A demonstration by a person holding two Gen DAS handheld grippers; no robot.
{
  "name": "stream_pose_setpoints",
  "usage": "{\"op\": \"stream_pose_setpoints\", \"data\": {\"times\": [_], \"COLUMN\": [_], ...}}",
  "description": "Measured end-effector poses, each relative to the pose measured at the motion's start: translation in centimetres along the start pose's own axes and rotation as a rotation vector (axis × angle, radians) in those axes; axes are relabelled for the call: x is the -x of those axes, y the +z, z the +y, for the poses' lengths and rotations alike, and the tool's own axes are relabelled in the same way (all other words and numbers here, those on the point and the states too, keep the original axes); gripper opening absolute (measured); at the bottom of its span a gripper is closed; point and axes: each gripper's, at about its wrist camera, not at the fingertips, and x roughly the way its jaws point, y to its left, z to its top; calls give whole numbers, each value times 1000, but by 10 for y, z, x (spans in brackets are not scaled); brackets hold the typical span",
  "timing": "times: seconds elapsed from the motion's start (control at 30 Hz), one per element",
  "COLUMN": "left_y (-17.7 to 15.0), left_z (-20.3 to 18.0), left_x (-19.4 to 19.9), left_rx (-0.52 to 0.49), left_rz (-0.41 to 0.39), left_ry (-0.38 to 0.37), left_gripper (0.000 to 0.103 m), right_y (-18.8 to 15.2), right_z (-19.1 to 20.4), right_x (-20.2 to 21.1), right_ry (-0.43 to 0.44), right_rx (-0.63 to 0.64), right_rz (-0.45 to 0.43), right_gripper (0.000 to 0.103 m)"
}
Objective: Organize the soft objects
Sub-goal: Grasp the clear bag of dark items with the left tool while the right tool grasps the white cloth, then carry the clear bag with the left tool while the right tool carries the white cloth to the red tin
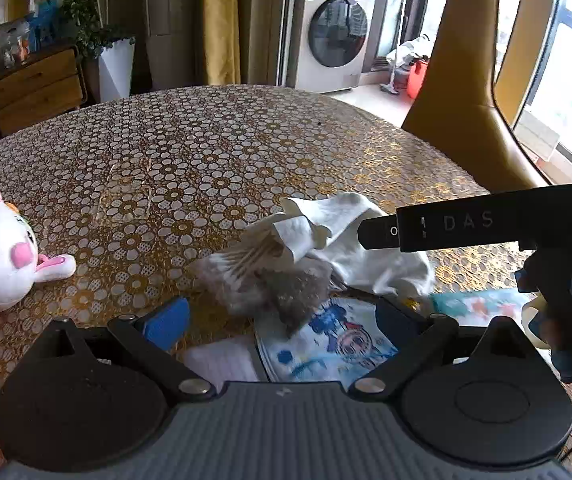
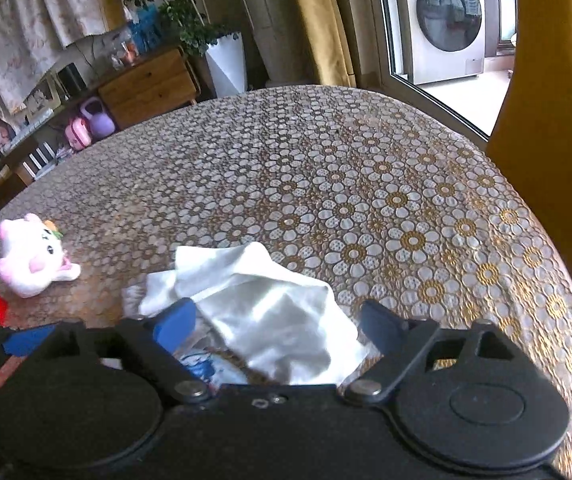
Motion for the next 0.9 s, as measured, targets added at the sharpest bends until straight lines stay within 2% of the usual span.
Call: {"op": "stream_pose_setpoints", "data": {"times": [0.13, 0.27, 0.4, 0.47, 0.53, 0.63, 0.77, 0.9], "left_y": [1, 1, 1, 1, 2, 3, 4, 5], "left_z": [1, 1, -1, -1, 1, 4, 10, 15], "left_x": [-14, -24, -28, -29, -29, -30, -30, -28], "left_rx": [11, 8, -2, 2, 12, 30, 49, 65], "left_rz": [3, 3, -3, -9, -12, -9, -12, -11], "left_ry": [-1, 2, 14, 26, 20, 15, 16, 9], "left_gripper": [99, 78, 70, 65, 64, 61, 44, 32], "right_y": [2, 2, 0, 0, -1, -3, -7, -11], "right_z": [-4, -4, -5, -4, -2, 0, 3, 7], "right_x": [-15, -27, -33, -32, -32, -33, -31, -26], "right_ry": [28, 35, 35, 24, 6, -12, -53, -77], "right_rx": [7, 28, 31, 39, 54, 67, 98, 124], "right_rz": [13, 26, 20, 9, 3, -3, -13, -24], "right_gripper": [84, 78, 74, 63, 52, 44, 36, 18]}}
